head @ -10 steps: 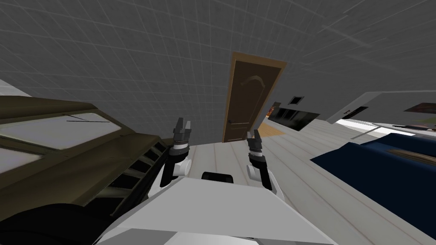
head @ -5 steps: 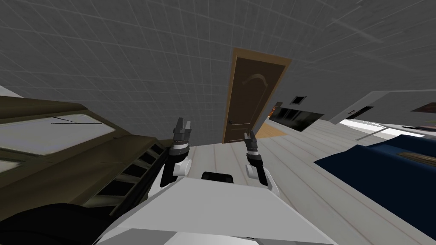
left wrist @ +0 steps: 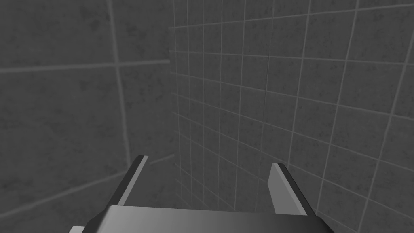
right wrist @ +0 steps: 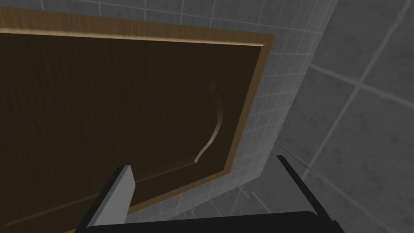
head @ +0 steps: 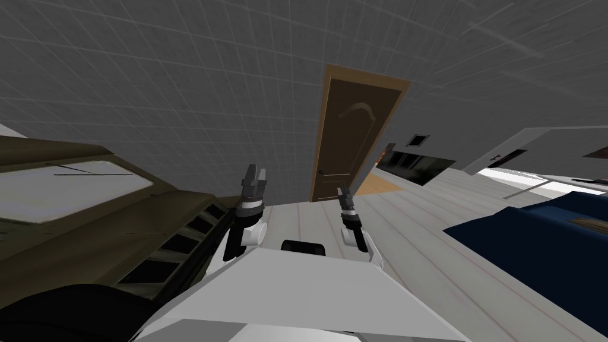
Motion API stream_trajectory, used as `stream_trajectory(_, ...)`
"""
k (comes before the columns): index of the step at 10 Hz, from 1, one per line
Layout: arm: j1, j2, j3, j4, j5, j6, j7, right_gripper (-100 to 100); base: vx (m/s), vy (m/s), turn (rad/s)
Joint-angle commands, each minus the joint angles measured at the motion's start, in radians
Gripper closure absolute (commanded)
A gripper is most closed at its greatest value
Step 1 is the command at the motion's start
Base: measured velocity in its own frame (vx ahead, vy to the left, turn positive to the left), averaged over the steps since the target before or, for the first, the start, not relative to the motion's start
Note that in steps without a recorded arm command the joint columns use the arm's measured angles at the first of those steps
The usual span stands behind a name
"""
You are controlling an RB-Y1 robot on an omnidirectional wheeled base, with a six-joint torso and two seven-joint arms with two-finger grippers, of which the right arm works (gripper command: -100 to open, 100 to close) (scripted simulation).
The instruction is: Pull the door open
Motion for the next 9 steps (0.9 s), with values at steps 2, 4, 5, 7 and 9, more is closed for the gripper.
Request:
stream_trajectory(2, -0.023, -0.010, -0.003, 0.058, 0.007, -0.008, -0.013, -100, 0.090, -0.013, 0.010)
stream_trajectory(4, -0.053, -0.023, -0.007, 0.124, 0.016, -0.018, -0.027, -100, 0.070, -0.001, 0.011)
stream_trajectory(5, -0.069, -0.029, -0.009, 0.154, 0.020, -0.023, -0.034, -100, 0.088, -0.009, 0.016)
stream_trajectory(7, -0.085, -0.035, -0.011, 0.202, 0.025, -0.028, -0.041, -100, 0.059, -0.025, 0.008)
stream_trajectory(9, -0.116, -0.047, -0.015, 0.264, 0.034, -0.038, -0.055, -100, 0.084, -0.022, 0.020)
